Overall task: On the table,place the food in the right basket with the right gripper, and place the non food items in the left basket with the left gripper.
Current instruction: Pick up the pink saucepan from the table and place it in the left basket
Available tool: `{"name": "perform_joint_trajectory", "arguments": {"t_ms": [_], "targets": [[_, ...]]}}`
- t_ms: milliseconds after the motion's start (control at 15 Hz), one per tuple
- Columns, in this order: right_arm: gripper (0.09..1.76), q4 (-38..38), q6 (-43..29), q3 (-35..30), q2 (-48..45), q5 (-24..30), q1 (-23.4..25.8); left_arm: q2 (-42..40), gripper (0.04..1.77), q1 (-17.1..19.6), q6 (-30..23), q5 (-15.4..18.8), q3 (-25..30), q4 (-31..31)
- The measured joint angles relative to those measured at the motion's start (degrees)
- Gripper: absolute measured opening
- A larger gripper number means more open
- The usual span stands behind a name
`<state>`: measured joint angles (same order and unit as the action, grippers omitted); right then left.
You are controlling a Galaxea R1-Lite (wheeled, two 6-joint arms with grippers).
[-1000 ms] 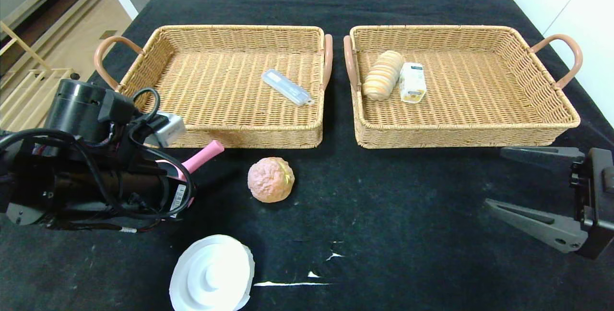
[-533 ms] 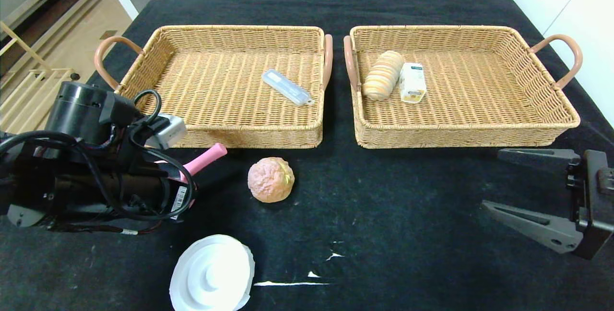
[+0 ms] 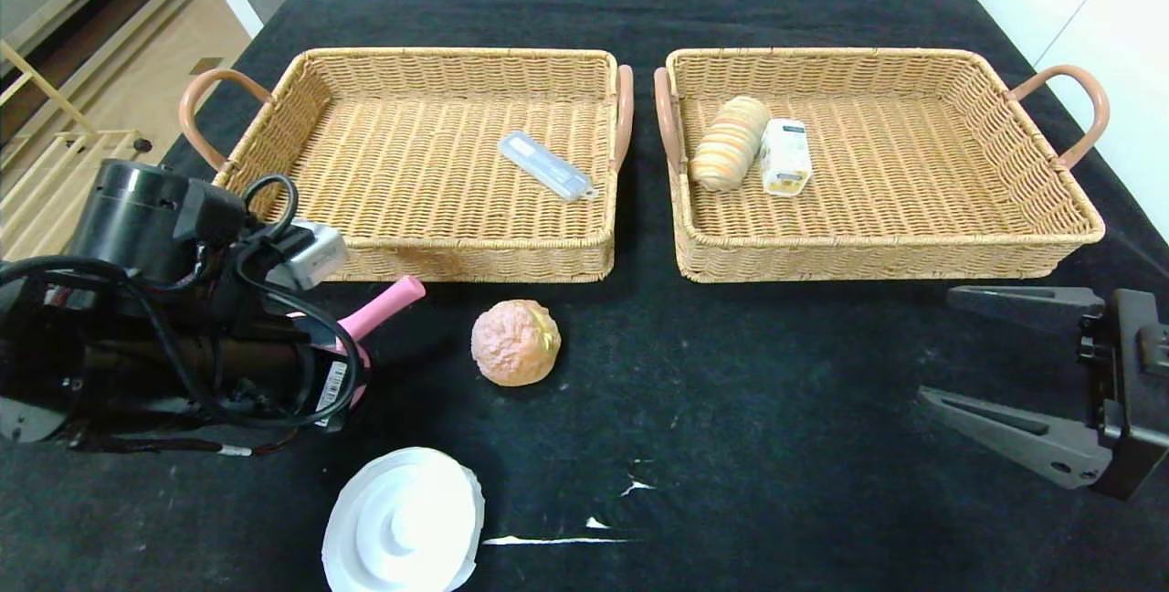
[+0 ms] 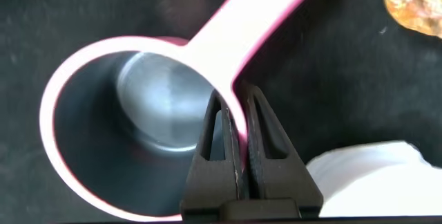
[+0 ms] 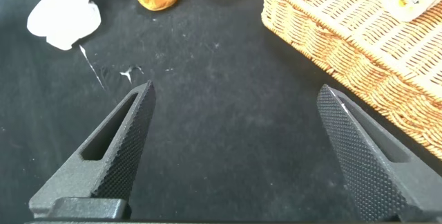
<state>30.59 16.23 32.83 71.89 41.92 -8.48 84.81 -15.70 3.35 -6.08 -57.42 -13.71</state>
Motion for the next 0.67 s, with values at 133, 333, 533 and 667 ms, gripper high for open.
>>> {"name": "perform_joint_trajectory", "arguments": {"t_ms": [133,333,533,667], "targets": [[1.71,0.0,0.0,0.0,0.0,0.0,0.0,-2.2,0.17,-0.5,0.0,0.2,-0.5,-0.4],[1.71,0.0,-0.1,0.0,-0.3,0.0,0.1,-5.8,0.17,-2.0,-0.8,-0.5,-0.7,-0.1],[1.71,0.0,-0.2,0.0,-0.4,0.0,0.2,-8.5,0.17,-2.5,-1.9,-0.8,-3.2,-0.1],[1.71,0.0,-0.2,0.0,-0.4,0.0,0.1,-9.3,0.17,-2.5,-2.6,-0.9,-6.8,-0.3]]}}
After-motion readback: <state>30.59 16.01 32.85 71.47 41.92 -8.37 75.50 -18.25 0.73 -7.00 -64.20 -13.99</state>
